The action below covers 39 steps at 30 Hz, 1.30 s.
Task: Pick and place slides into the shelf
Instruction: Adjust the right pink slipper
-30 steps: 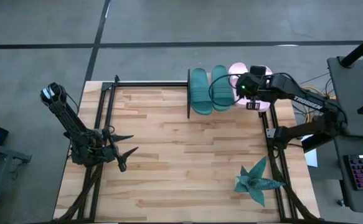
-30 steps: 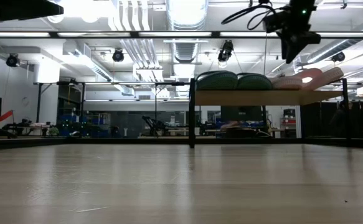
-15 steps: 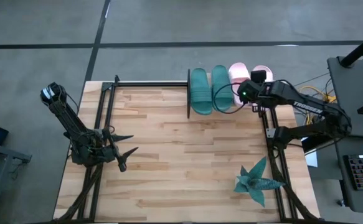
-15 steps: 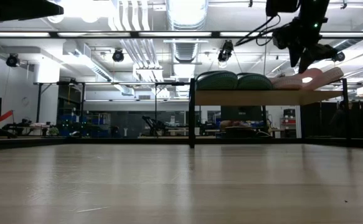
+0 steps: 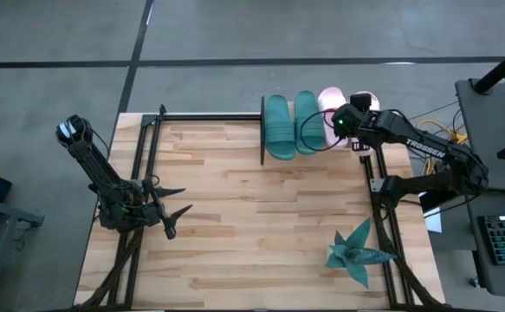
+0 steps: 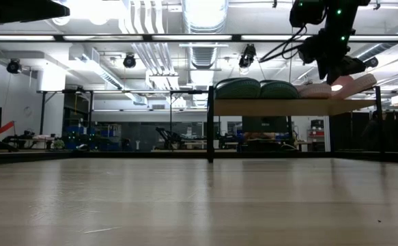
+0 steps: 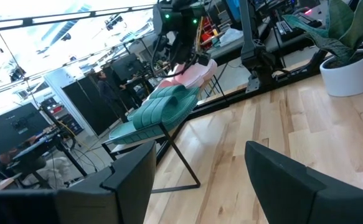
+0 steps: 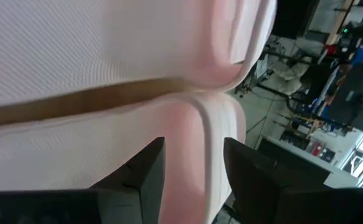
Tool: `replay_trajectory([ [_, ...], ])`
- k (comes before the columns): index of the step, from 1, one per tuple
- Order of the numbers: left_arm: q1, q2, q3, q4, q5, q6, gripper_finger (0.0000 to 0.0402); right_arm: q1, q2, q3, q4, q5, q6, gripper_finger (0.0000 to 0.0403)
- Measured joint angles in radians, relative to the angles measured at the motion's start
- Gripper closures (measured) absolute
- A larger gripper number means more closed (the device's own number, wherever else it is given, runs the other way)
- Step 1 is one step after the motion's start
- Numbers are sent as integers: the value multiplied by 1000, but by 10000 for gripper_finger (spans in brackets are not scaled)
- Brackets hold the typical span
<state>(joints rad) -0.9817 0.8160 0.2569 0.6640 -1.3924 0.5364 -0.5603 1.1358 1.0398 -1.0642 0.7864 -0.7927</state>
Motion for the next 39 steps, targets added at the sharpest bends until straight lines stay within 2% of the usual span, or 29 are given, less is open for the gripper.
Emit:
replay_trajectory([
  [8,0,0,0,0,0,1,171,-49,1,-43,78,1,-8,274],
  [21,0,0,0,0,0,2,171,-56,-9,-50,115,4,-31,387],
  [27,0,0,0,0,0,2,171,-56,-71,-50,135,-16,-32,393],
  [32,0,0,0,0,0,2,171,-56,-152,-51,177,-125,-25,393],
  [39,0,0,0,0,0,2,171,-56,-200,-89,184,-131,-12,394],
])
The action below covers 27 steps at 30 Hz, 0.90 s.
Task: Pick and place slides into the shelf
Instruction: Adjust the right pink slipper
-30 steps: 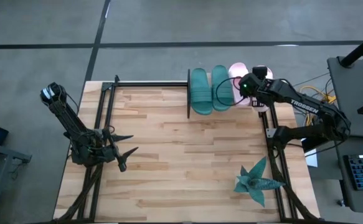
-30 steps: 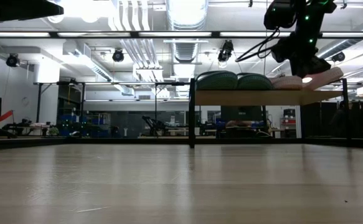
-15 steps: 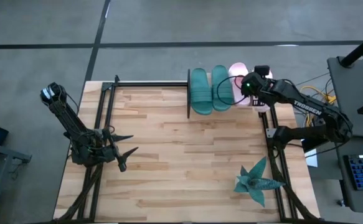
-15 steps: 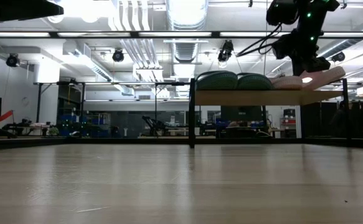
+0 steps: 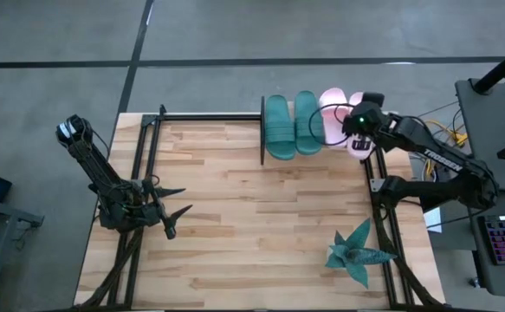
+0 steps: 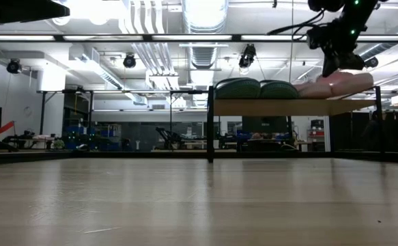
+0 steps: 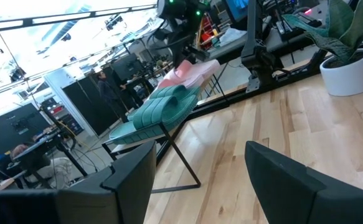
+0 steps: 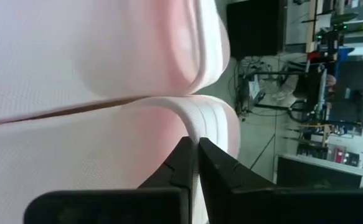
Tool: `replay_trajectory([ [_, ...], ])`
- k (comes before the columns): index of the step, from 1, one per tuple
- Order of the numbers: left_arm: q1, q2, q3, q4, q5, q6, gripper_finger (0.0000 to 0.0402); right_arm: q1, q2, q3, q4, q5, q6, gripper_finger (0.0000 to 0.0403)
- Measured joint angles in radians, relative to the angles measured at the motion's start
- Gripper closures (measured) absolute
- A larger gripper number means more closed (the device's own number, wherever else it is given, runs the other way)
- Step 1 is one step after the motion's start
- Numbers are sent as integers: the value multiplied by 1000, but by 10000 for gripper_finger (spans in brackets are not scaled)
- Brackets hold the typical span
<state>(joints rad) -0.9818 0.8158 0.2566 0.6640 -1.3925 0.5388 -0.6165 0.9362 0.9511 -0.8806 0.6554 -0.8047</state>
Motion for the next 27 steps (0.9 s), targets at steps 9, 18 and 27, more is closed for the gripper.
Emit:
replay_trajectory([
  [9,0,0,0,0,0,0,171,-16,29,-78,10,6,-14,394],
  [18,0,0,0,0,0,0,171,-51,17,-65,2,-16,24,365],
  [27,0,0,0,0,0,0,171,-52,1,-28,-14,-11,68,246],
])
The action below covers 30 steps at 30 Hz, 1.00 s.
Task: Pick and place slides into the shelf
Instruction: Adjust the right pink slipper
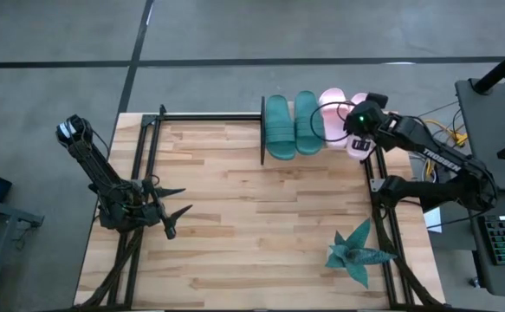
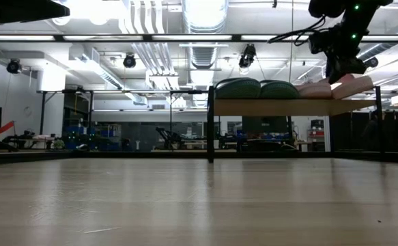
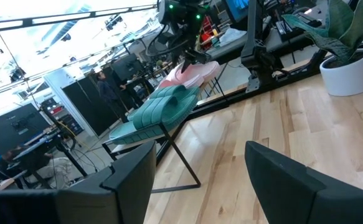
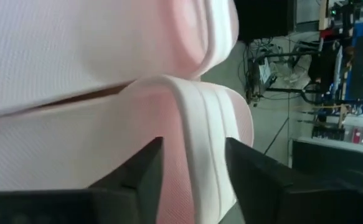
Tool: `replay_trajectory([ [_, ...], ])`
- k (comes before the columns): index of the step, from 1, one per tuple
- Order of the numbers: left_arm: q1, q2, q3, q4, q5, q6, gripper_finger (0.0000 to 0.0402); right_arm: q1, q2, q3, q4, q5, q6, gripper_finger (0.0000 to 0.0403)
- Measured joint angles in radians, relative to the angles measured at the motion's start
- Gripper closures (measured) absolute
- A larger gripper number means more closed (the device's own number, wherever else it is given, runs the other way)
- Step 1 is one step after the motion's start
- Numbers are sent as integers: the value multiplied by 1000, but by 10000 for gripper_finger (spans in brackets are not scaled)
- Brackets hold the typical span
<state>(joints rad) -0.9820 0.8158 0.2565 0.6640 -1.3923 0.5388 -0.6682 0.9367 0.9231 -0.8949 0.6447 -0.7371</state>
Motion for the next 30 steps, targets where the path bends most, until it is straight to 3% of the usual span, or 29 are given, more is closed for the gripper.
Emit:
replay_trajectory([
  [6,0,0,0,0,0,0,171,0,-1,42,2,3,108,195],
  [13,0,0,0,0,0,0,171,-11,-18,118,41,8,204,199],
  [18,0,0,0,0,0,0,171,-84,-4,171,101,3,512,237],
  [30,0,0,0,-2,0,1,171,-80,130,279,-62,82,707,388],
])
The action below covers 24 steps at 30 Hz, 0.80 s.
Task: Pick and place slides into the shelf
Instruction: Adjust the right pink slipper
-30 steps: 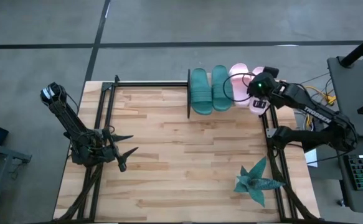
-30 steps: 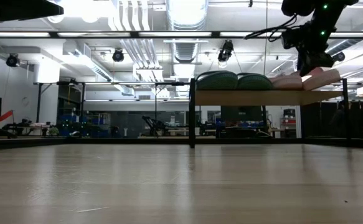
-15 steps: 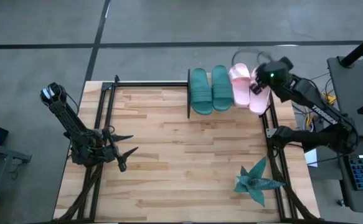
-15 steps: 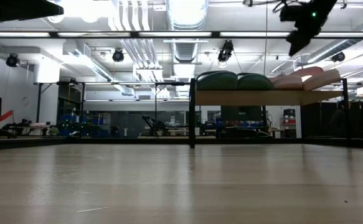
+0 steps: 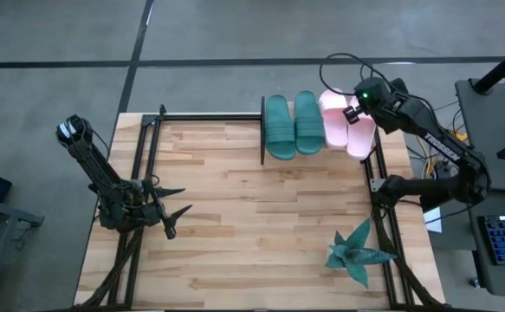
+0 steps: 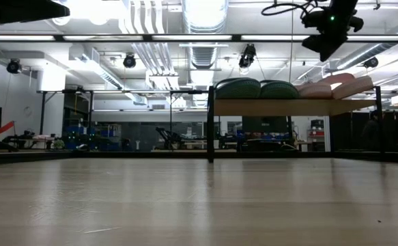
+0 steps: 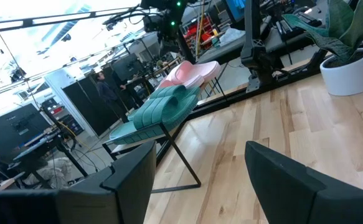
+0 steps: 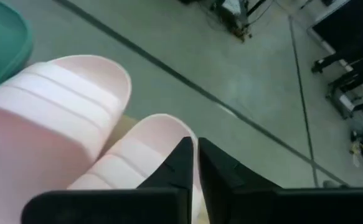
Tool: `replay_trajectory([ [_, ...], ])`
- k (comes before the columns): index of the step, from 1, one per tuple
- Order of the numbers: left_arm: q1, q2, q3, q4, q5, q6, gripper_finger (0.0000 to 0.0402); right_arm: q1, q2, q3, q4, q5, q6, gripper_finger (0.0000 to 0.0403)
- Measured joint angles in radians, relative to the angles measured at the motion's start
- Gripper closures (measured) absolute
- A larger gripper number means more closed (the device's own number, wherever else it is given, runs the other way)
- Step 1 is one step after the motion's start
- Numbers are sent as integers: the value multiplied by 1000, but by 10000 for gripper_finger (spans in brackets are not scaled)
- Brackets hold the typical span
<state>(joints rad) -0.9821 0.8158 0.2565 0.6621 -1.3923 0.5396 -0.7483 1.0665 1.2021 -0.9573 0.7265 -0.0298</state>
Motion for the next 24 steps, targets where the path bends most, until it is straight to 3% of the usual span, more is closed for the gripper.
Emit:
replay_trajectory([
  [9,0,0,0,0,0,0,171,0,70,68,-182,0,59,394],
  [24,0,0,0,-1,0,-5,171,0,125,54,-393,52,92,395],
])
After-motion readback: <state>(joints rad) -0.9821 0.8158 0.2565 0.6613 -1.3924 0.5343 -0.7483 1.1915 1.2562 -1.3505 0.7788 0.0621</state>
